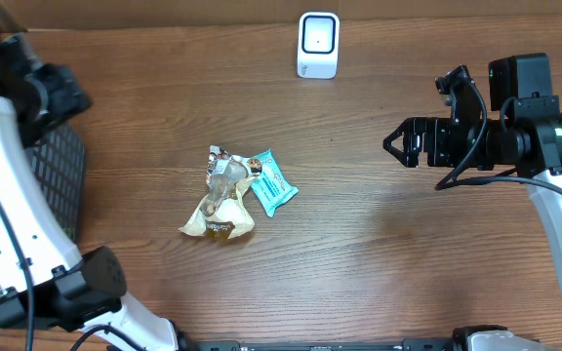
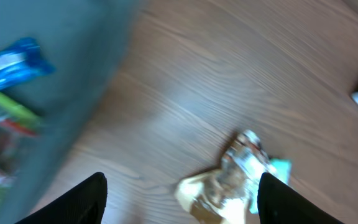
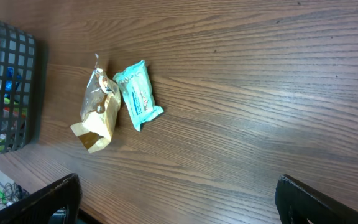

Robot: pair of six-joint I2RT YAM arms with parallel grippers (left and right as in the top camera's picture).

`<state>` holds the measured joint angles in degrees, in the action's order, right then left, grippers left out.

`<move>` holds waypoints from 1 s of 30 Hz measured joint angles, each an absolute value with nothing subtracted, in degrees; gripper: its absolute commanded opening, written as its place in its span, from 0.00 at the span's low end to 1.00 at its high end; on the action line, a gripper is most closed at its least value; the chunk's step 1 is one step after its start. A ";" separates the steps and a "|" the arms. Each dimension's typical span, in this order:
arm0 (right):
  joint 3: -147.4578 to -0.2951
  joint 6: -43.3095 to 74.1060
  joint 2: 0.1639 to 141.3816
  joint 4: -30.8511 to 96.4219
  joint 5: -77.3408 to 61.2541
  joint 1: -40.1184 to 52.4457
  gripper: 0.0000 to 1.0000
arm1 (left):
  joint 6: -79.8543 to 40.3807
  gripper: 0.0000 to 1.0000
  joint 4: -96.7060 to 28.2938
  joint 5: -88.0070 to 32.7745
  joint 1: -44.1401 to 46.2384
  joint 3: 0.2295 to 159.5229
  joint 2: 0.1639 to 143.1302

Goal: Scan the item barcode

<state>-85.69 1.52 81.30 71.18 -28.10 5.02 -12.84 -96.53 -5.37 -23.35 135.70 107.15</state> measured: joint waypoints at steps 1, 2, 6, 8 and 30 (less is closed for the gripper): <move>-85.69 1.52 81.30 71.18 -28.08 5.04 1.00 | -12.80 0.69 -96.55 -5.30 -25.23 135.70 107.13; -85.69 1.50 81.30 71.18 -28.10 5.02 1.00 | -12.64 0.69 -96.55 -5.30 -27.18 135.70 107.13; -85.69 1.50 81.30 71.16 -28.10 5.04 1.00 | -11.99 0.69 -96.55 -5.30 -33.93 135.70 106.72; -85.69 1.50 81.30 71.16 -28.10 5.02 1.00 | -11.90 0.69 -96.57 -5.32 -37.28 135.70 106.21; -85.69 1.50 81.30 69.76 -28.10 5.02 1.00 | -24.88 0.76 -85.76 -0.93 -55.02 124.01 103.72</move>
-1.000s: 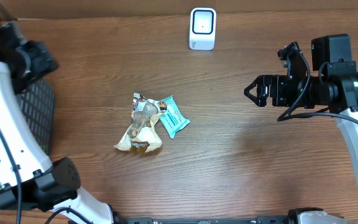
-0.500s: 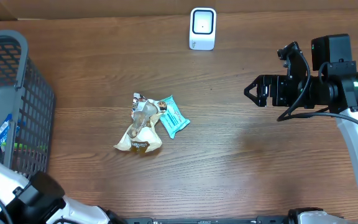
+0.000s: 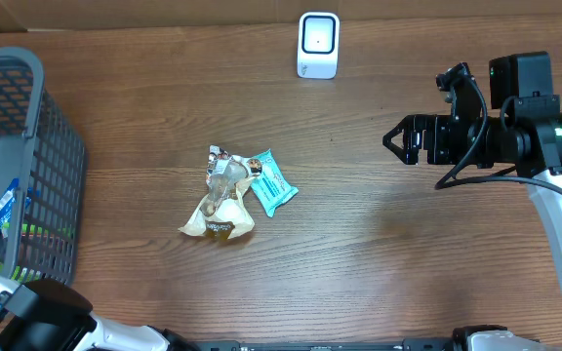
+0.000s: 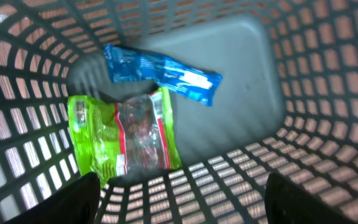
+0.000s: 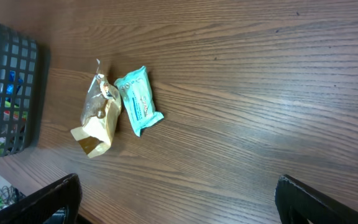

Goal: Scan the item barcode

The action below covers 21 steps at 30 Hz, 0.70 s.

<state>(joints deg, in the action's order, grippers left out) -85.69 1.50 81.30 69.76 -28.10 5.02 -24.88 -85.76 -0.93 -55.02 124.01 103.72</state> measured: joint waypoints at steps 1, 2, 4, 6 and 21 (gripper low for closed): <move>-85.69 1.50 81.30 69.82 -28.10 5.02 1.00 | -26.20 0.76 -84.33 -0.32 -55.09 122.34 103.72; -85.69 1.54 81.30 69.91 -28.10 5.02 1.00 | -27.49 0.76 -83.00 0.14 -55.13 120.81 103.72; -85.69 1.50 81.30 69.93 -28.10 5.02 1.00 | -30.39 0.76 -80.40 1.06 -55.20 117.21 103.72; -85.69 1.50 81.30 69.95 -28.10 5.02 1.00 | -33.32 0.75 -77.82 1.61 -55.18 113.36 103.72; -85.69 1.54 81.30 71.02 -28.10 5.02 1.00 | -42.68 0.84 -43.57 2.46 -55.18 87.29 103.72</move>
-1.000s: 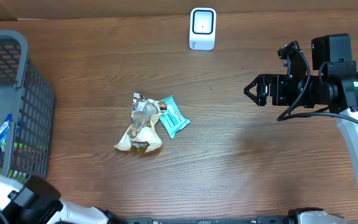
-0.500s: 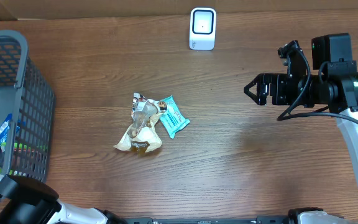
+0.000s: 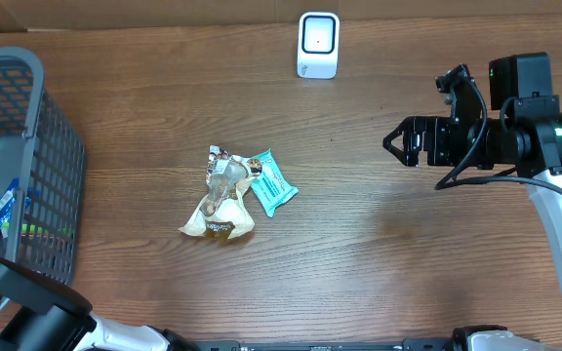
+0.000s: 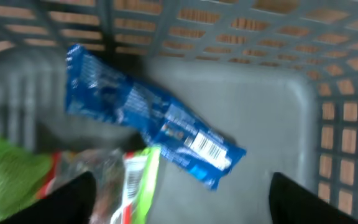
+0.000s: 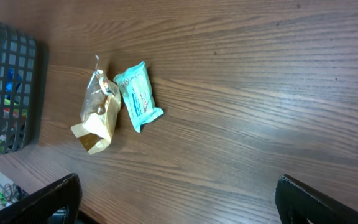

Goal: Scan the item barcode

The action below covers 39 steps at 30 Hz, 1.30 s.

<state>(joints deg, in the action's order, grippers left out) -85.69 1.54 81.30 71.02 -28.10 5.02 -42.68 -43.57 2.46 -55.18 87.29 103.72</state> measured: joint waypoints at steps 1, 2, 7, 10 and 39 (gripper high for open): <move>-85.69 1.56 81.30 71.40 -28.08 5.02 1.00 | -42.72 0.86 -41.36 2.44 -55.16 86.00 103.72; -85.69 1.54 81.30 71.64 -28.10 5.02 1.00 | -42.68 0.88 -38.81 2.46 -55.11 84.49 103.72; -85.69 1.54 81.30 72.51 -28.10 5.02 1.00 | -39.31 0.97 -29.47 2.48 -54.02 79.50 103.83; -85.69 1.80 81.30 72.69 -28.18 5.04 1.00 | -34.65 0.96 -25.58 2.46 -52.58 78.65 104.71; -85.69 2.94 81.30 72.03 -28.27 5.04 1.00 | 4.47 0.66 -23.64 1.30 -47.22 78.89 116.38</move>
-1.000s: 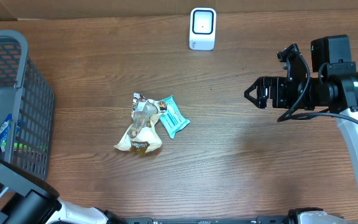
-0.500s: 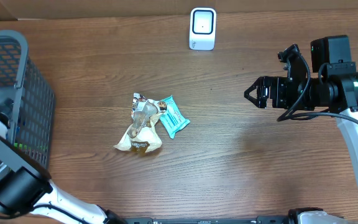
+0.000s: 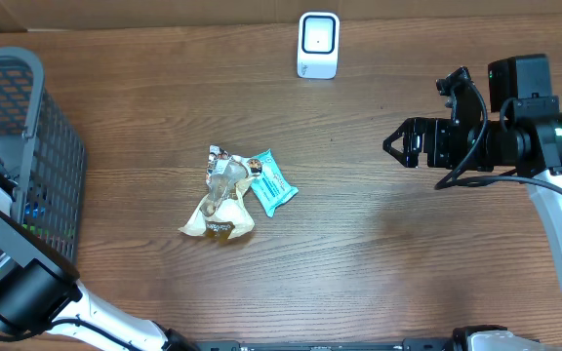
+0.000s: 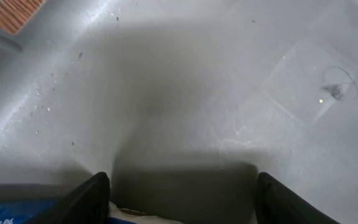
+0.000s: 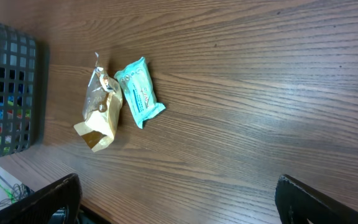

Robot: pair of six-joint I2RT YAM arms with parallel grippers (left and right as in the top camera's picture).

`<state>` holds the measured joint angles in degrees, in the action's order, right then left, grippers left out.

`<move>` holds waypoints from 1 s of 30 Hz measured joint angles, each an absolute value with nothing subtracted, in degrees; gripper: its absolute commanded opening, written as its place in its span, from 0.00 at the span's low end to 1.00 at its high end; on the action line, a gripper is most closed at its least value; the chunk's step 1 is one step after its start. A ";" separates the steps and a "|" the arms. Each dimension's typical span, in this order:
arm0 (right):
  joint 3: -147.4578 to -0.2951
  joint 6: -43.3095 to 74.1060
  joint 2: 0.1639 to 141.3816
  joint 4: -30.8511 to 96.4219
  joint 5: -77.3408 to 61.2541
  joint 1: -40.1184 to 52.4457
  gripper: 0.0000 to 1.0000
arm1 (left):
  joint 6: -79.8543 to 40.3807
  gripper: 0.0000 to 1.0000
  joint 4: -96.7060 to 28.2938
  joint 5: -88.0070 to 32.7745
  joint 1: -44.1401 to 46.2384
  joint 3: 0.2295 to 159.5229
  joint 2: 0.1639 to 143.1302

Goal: Scan the item barcode

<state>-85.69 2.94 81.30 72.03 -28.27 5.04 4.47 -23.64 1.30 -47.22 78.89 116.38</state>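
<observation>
My left gripper is open deep inside the grey basket, close to its scuffed grey floor. A strip of a blue packet with a white and red edge shows at the bottom of the left wrist view, between and beside the fingers. In the overhead view the gripper itself is hidden in the basket. The white scanner stands at the table's far edge. My right gripper hangs open above the table at the right, holding nothing.
A gold packet and a teal packet lie touching on the wooden table, left of the middle. The right wrist view shows the same gold packet, teal packet and basket. The left arm's white links fill the near left corner.
My left gripper has gone down from a little above the blue packet and green bag to just over the basket floor. Only the blue packet's edge shows now. The right arm has not moved.
My left gripper was open over the table beside the basket. Then it was above the basket, looking down on a blue packet and a green bag. Then it was closer, over the blue packet's barcode. Now it is low at the basket floor, still open.
</observation>
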 measured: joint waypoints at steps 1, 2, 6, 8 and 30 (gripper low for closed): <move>-85.69 3.01 81.30 72.05 -28.27 5.04 1.00 | 4.47 0.67 -23.88 1.19 -47.22 78.94 116.38; -85.69 2.98 81.30 72.05 -28.27 5.04 1.00 | 4.36 0.67 -24.10 1.13 -47.22 79.05 116.38; -85.69 2.98 81.30 72.07 -28.27 5.02 1.00 | 1.37 0.69 -28.75 1.04 -47.20 80.73 116.38; -85.69 2.98 81.30 72.07 -28.27 5.02 1.00 | -2.04 0.75 -34.89 1.06 -47.11 83.11 116.38; -85.69 3.01 81.30 71.33 -28.29 5.02 1.00 | -31.24 0.87 -67.59 2.04 -46.92 101.54 116.60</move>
<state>-85.69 3.01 81.30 71.33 -28.29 5.02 -31.24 -67.59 2.04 -46.92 101.54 116.60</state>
